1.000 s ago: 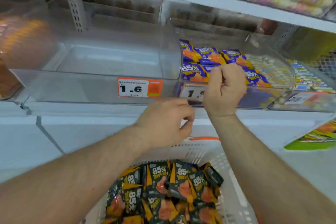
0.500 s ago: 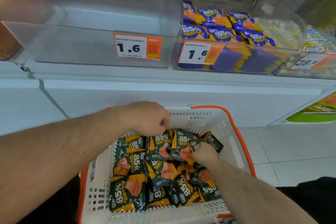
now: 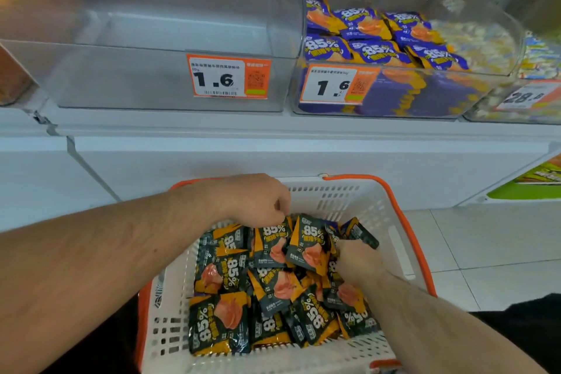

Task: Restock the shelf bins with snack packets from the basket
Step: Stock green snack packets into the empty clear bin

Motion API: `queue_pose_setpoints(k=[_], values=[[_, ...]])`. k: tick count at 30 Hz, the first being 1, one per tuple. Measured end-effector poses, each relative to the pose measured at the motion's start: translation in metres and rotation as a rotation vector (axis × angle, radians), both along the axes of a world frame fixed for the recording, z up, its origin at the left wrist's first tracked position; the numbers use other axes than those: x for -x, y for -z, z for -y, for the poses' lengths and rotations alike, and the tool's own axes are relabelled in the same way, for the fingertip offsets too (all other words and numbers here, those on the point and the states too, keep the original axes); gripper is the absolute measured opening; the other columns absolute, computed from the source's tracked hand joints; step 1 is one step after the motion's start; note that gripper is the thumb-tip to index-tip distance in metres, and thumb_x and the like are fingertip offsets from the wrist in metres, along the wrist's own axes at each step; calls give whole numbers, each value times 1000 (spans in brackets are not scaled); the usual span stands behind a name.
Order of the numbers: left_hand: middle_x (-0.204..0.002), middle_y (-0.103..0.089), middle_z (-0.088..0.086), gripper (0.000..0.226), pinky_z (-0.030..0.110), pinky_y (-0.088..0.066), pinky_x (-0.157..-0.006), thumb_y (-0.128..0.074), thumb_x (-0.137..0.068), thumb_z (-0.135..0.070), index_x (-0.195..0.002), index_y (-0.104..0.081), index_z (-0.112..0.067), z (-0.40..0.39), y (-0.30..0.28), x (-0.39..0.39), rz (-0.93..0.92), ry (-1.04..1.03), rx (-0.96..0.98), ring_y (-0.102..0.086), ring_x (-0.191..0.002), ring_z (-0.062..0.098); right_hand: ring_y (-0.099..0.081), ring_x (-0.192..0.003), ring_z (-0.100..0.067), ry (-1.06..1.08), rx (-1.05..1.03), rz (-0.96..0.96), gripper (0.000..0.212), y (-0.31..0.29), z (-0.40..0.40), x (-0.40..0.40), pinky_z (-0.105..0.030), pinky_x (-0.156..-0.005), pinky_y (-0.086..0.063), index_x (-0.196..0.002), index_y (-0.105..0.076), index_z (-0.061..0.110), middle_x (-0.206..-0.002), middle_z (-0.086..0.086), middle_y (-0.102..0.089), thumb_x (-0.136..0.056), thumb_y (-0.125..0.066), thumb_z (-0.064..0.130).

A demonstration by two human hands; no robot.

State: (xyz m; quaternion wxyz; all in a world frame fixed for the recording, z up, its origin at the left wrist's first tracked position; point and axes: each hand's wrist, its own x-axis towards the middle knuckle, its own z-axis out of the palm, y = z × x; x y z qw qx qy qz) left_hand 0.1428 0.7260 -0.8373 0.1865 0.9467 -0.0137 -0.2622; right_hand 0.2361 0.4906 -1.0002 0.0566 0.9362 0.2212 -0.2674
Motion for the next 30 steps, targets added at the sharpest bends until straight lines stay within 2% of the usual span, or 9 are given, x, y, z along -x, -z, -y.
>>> queue_pose_setpoints(k=[3, 5, 8, 14, 19, 22, 24, 27, 30], values=[[-125, -57, -11, 28, 34, -46, -97, -51, -96, -30, -122, -60, -31, 2, 7, -1, 22, -31, 8, -52, -104, 10, -52, -77, -17, -21, -97, -100, 16, -41, -19, -24, -24, -57, -40, -90, -56, 22, -90, -1, -56, -89, -47, 8], [-131, -54, -6, 33, 40, -46, -97, -53, -95, -31, -128, -56, -30, 1, 11, -3, 72, -55, 7, -52, -110, 16, -48, -74, -12, -98, -145, -137, 29, -79, -36, -38, -22, -58, -35, -72, -44, 31, -82, 4, -50, -90, -48, 8], [-130, -52, -2, 40, 41, -42, -101, -57, -94, -41, -131, -55, -28, 1, 9, -8, 220, -91, 65, -46, -118, 19, -47, -71, -10, -206, -208, -222, 28, -141, -59, -41, -25, -61, -36, -71, -48, 29, -80, 6, -49, -92, -54, 11], [-91, -62, -9, 19, 28, -47, -77, -70, -87, -38, -98, -70, -23, 1, -17, -16, 505, -187, 316, -58, -88, 11, -39, -46, -6, -118, -618, -289, 22, -216, -79, -23, -24, -50, -35, -70, -61, 16, -49, 11, -45, -87, -65, 2], [-66, -54, -11, 15, 25, -40, -62, -77, -83, -26, -75, -64, -30, -9, -36, -15, 608, -380, 573, -49, -60, 3, -41, -45, -5, -255, -694, 133, 20, -242, -87, -2, -29, -48, -30, -69, -60, 17, -50, 8, -46, -88, -66, 14], [-58, -56, -17, 20, 13, -34, -52, -77, -83, -22, -71, -63, -30, -16, -56, -13, 623, -380, 552, -47, -52, -5, -42, -49, -8, -312, -721, 296, 24, -251, -91, 12, -30, -49, -31, -66, -57, 21, -52, 7, -47, -89, -65, 16], [-55, -55, -22, 15, 13, -31, -51, -77, -82, -21, -73, -67, -27, -23, -73, -9, 661, -300, 470, -47, -53, -6, -44, -49, -7, -160, -894, 40, 22, -260, -92, 13, -29, -53, -34, -65, -59, 19, -51, 8, -51, -83, -72, 16], [-63, -53, -18, 7, 20, -35, -60, -78, -80, -24, -81, -73, -20, -35, -100, 0, 747, -149, 345, -49, -62, -3, -57, -79, -22, 229, -1100, -620, 26, -283, -99, 12, -37, -75, -47, -79, -66, 10, -80, -8, -62, -70, -77, 31], [-66, -52, -17, 8, 25, -42, -64, -71, -76, -30, -77, -70, -23, -48, -126, 8, 920, -70, 376, -51, -67, 3, -58, -91, -29, 409, -1028, -861, 38, -303, -112, 8, -39, -78, -49, -83, -68, 14, -94, -14, -63, -86, -55, 49]])
